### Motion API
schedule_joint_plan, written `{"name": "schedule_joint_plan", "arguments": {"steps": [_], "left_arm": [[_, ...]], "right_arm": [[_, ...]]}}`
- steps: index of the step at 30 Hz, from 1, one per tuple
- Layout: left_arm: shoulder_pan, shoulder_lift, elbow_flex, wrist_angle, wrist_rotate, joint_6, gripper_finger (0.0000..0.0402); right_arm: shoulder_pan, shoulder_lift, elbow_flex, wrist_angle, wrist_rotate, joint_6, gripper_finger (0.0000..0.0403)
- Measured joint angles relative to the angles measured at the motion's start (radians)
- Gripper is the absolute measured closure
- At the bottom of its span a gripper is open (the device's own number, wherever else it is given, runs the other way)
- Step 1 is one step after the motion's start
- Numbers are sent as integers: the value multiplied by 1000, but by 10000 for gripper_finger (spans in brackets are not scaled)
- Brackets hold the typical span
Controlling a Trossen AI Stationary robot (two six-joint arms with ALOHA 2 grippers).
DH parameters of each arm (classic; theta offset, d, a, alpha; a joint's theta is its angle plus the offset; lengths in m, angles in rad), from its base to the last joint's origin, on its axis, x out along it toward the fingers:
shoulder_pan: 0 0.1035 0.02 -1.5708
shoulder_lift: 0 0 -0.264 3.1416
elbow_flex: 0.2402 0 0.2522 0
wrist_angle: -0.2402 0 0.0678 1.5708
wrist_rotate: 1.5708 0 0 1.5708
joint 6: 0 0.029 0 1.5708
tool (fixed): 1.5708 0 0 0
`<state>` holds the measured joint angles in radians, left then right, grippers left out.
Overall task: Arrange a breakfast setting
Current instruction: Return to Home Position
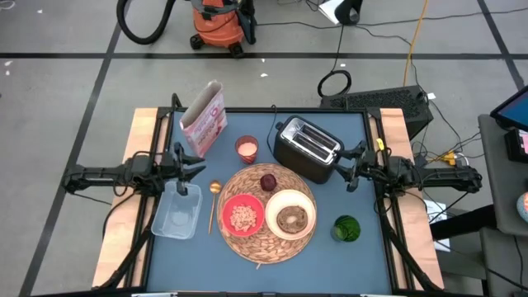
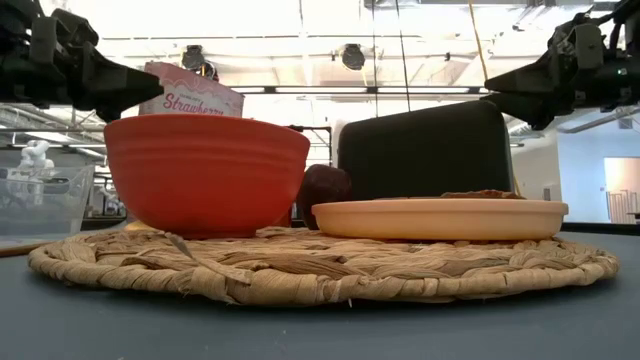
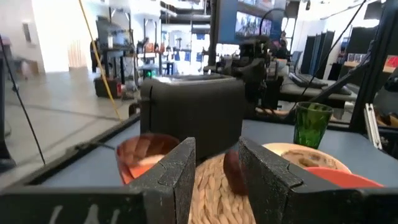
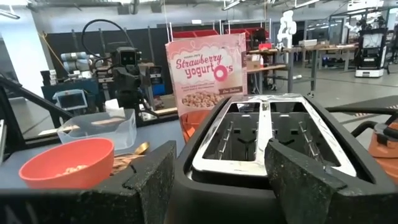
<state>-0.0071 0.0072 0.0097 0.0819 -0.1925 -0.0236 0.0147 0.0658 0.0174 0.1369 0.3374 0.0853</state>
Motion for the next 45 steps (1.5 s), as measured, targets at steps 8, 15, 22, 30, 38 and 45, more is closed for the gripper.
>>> {"name": "schedule_joint_plan", "arguments": {"steps": [8, 15, 22, 30, 38, 45], "left_arm": [[0, 6, 0, -10, 0, 8, 272], [0, 6, 0, -31, 0, 86, 272], [0, 6, 1, -28, -1, 94, 273], [0, 6, 1, -28, -1, 97, 272], [0, 6, 1, -27, -1, 94, 273], [0, 6, 1, -26, -1, 94, 273]], "right_arm": [[0, 0, -1, 0, 0, 0, 167], [0, 0, -2, -18, 0, -3, 167], [0, 0, -2, -22, 0, -3, 167], [0, 0, -2, -21, 0, -1, 167], [0, 0, -2, -21, 0, 0, 167], [0, 0, -2, -21, 0, 0, 167]]}}
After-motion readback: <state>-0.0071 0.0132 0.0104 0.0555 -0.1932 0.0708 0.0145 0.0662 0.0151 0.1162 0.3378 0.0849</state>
